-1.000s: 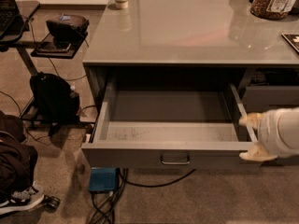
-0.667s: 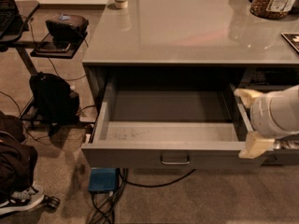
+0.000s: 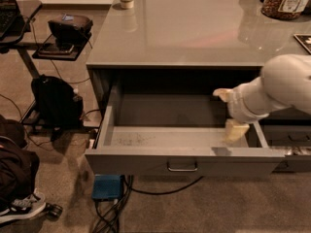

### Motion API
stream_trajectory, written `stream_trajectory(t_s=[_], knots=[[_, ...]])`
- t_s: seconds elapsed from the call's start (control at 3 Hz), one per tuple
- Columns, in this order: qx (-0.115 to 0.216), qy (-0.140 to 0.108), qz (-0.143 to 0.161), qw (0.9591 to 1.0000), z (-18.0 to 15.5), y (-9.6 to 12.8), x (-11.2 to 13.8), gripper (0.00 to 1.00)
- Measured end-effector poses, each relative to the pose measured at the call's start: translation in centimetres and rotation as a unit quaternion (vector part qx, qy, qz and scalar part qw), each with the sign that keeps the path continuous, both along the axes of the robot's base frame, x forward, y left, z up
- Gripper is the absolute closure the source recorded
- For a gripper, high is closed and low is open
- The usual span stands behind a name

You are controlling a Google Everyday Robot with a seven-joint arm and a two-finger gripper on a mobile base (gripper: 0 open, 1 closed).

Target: Open top drawer

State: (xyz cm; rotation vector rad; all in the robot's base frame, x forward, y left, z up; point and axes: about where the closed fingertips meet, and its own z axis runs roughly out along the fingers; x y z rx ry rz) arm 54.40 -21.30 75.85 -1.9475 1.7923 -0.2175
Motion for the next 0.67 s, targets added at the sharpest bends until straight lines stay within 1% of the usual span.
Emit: stream_trajectory(t_s=[0.33, 0.67], knots=[[0.016, -0.003, 0.014, 0.9998, -1.8, 1.6, 2.6, 0.43], [0.029, -0.012, 0.014, 0.9994, -2.7, 2.2, 4.5, 0.66]])
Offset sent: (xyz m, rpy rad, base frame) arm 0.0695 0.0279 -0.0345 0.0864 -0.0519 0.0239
